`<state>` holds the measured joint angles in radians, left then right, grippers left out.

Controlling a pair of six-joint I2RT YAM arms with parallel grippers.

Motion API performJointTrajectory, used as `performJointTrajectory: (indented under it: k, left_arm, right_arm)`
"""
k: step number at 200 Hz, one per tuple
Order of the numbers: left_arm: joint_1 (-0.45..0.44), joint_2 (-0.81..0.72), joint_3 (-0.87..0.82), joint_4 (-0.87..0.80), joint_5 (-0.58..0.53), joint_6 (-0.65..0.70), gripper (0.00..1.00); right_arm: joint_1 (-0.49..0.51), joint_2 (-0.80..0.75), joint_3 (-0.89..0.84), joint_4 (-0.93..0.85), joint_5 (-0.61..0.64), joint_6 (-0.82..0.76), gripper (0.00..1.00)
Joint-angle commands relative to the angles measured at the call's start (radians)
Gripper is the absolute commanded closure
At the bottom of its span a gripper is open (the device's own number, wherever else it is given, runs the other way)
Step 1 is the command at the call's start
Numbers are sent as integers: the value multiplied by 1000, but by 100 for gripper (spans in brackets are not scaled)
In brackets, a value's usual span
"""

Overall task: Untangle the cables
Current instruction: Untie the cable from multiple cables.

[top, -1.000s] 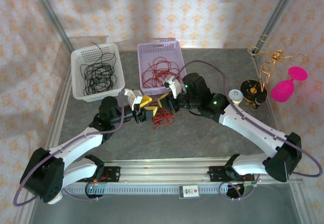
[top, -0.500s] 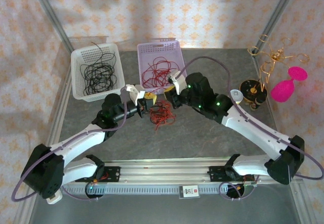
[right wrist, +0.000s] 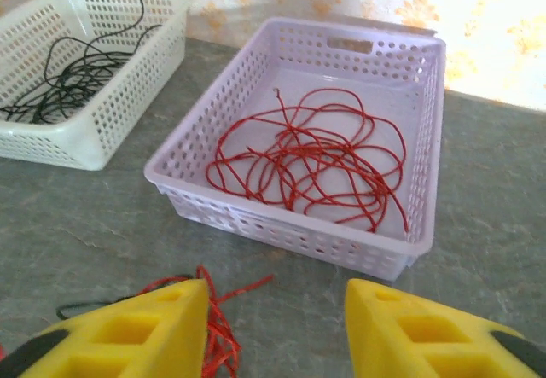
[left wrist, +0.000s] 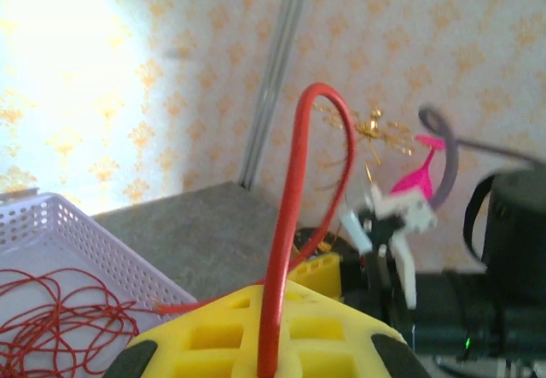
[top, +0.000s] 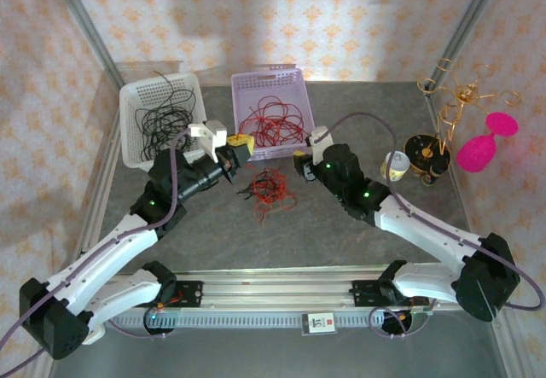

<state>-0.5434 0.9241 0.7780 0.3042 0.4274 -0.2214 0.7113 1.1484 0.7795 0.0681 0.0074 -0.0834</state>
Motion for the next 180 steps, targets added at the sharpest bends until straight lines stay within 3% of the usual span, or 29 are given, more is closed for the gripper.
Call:
performJointTrajectory:
  k: [1, 19, 39, 52, 95, 122, 180]
  left_arm:
    - [-4, -10, 59, -42, -55, -77, 100]
    - [-5, 1, 78, -20, -38, -106, 100]
    - [-4, 20, 100, -14, -18, -127, 100]
    - [-6, 27, 107, 4, -3, -148, 100]
    - [-9, 50, 155, 29, 28, -182, 100]
    - [-13, 58, 211, 10, 41, -191, 100]
    - [-15, 75, 355, -25, 78, -205, 100]
  right_arm:
    - [-17, -86, -68, 114, -76, 82, 43]
    - [-21, -159, -160, 254, -286, 94, 30]
    - [-19, -163, -204, 419, -554, 136, 27]
    - [0, -115, -190, 493, -625, 171, 27]
    - [80, 118, -51, 546, -632, 163, 34]
    - [87, 249, -20, 584, -518, 201, 48]
    - [96, 425, -41, 604, -387, 188, 66]
